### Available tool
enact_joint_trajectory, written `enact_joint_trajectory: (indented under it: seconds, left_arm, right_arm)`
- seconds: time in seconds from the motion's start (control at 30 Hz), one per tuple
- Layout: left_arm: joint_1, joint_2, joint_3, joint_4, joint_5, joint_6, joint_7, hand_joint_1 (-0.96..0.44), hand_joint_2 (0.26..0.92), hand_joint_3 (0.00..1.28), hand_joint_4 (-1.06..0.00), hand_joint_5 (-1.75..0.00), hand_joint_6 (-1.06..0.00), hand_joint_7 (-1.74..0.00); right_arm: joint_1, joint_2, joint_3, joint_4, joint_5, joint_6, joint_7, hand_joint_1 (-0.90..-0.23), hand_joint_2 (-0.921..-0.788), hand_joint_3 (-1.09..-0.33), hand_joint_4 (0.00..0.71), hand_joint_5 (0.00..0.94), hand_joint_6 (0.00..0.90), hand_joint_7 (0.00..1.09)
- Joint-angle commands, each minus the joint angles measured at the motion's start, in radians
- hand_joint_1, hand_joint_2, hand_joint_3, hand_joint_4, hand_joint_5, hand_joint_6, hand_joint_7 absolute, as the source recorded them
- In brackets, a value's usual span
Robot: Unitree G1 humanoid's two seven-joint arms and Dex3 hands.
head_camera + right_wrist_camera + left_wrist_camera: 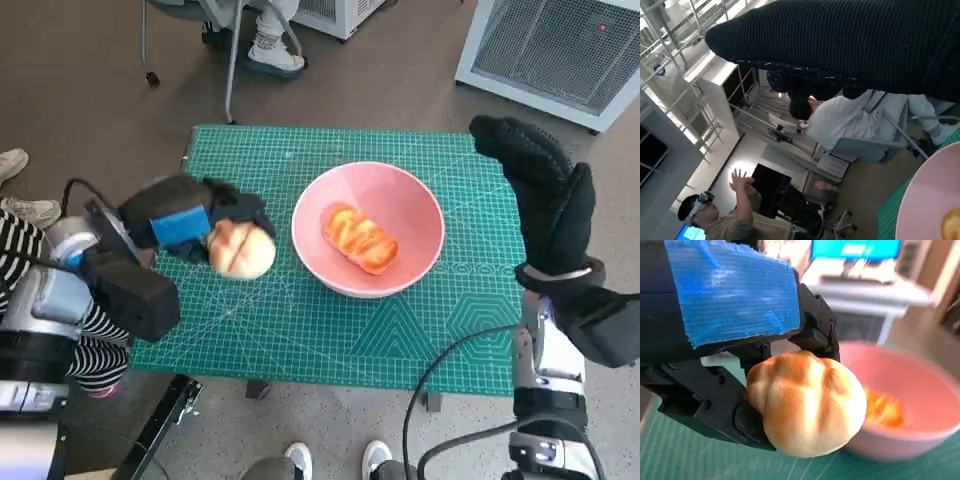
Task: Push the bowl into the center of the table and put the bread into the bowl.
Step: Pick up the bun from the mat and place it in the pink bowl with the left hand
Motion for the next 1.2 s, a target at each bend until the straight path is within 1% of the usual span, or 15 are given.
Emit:
enact_joint_trajectory:
  seconds: [0.03,0.23,0.47,0.6,0.7,0.77,0.8,0.87,0.9,0.93,0.97,1.0,1.03,1.1,1.2]
  left_arm:
    - [-0.106,-0.078,-0.005,-0.02,-0.006,0.02,0.01,0.0,0.92,0.1,-0.62,-1.23,-0.61,-1.19]
    - [-0.191,-0.161,-0.032,0.05,0.053,0.021,0.057,0.0,0.92,0.07,-0.67,-1.2,-0.63,-1.15]
    - [-0.319,-0.264,-0.111,0.284,0.185,0.012,0.173,0.0,0.914,0.04,-0.72,-1.21,-0.69,-1.02]
    - [-0.371,-0.308,-0.147,0.395,0.223,0.037,0.195,0.0,0.919,0.05,-0.71,-1.21,-0.65,-1.07]
    - [-0.399,-0.335,-0.164,0.46,0.234,0.062,0.192,0.0,0.92,0.09,-0.67,-1.23,-0.59,-1.16]
    - [-0.415,-0.354,-0.178,0.497,0.247,0.097,0.182,0.0,0.92,0.14,-0.61,-1.25,-0.54,-1.25]
    - [-0.42,-0.361,-0.186,0.513,0.254,0.114,0.176,0.0,0.921,0.2,-0.53,-1.3,-0.48,-1.34]
    - [-0.425,-0.37,-0.197,0.531,0.261,0.138,0.165,0.0,0.921,0.24,-0.49,-1.34,-0.42,-1.4]
    - [-0.426,-0.373,-0.202,0.536,0.263,0.148,0.16,0.0,0.894,0.24,-0.46,-1.23,-0.4,-1.26]
    - [-0.425,-0.376,-0.207,0.54,0.265,0.163,0.148,0.0,0.865,0.2,-0.47,-0.96,-0.41,-0.96]
    - [-0.425,-0.378,-0.211,0.543,0.267,0.174,0.14,-0.01,0.856,0.18,-0.46,-0.81,-0.42,-0.82]
    - [-0.425,-0.381,-0.214,0.546,0.269,0.184,0.131,-0.01,0.848,0.14,-0.47,-0.55,-0.44,-0.59]
    - [-0.425,-0.383,-0.217,0.548,0.27,0.191,0.126,-0.02,0.843,0.11,-0.47,-0.36,-0.45,-0.43]
    - [-0.427,-0.387,-0.222,0.553,0.27,0.203,0.114,-0.04,0.838,0.07,-0.45,-0.15,-0.45,-0.26]
    - [-0.425,-0.391,-0.223,0.549,0.264,0.217,0.1,-0.05,0.837,0.06,-0.42,-0.06,-0.46,-0.19]
  right_arm:
    - [0.008,0.007,0.005,0.02,-0.016,0.003,-0.006,-0.726,-0.921,-0.707,0.17,0.0,-0.001,0.57]
    - [0.005,0.01,0.007,0.019,-0.014,0.005,-0.008,-0.726,-0.921,-0.706,0.17,0.0,-0.001,0.57]
    - [0.009,0.013,0.009,0.011,-0.01,0.009,-0.009,-0.727,-0.921,-0.706,0.17,0.0,-0.001,0.57]
    - [0.011,0.011,0.008,0.004,-0.007,0.013,-0.009,-0.728,-0.921,-0.706,0.17,0.0,-0.001,0.57]
    - [0.013,0.009,0.007,-0.003,-0.005,0.016,-0.01,-0.728,-0.921,-0.706,0.17,0.0,-0.001,0.57]
    - [0.016,0.007,0.006,-0.013,-0.004,0.02,-0.012,-0.729,-0.921,-0.706,0.17,0.0,-0.001,0.57]
    - [0.017,0.007,0.006,-0.018,-0.004,0.023,-0.013,-0.729,-0.921,-0.707,0.169,0.0,-0.001,0.57]
    - [0.02,0.006,0.006,-0.028,-0.004,0.027,-0.015,-0.729,-0.921,-0.707,0.168,0.0,-0.001,0.56]
    - [0.021,0.006,0.006,-0.032,-0.004,0.029,-0.016,-0.729,-0.921,-0.707,0.168,0.0,-0.001,0.56]
    - [0.023,0.005,0.005,-0.038,-0.004,0.031,-0.018,-0.729,-0.921,-0.707,0.167,0.0,-0.001,0.56]
    - [0.024,0.005,0.005,-0.043,-0.004,0.034,-0.019,-0.728,-0.921,-0.708,0.166,0.0,-0.001,0.56]
    - [0.026,0.004,0.005,-0.047,-0.005,0.036,-0.02,-0.727,-0.921,-0.708,0.165,0.0,-0.001,0.55]
    - [0.026,0.003,0.004,-0.05,-0.005,0.037,-0.021,-0.726,-0.921,-0.709,0.165,0.0,-0.001,0.55]
    - [0.028,0.001,0.002,-0.054,-0.005,0.04,-0.023,-0.724,-0.921,-0.709,0.164,0.0,-0.001,0.55]
    - [0.029,-0.001,0.0,-0.059,-0.006,0.043,-0.026,-0.721,-0.921,-0.709,0.164,0.0,-0.001,0.55]
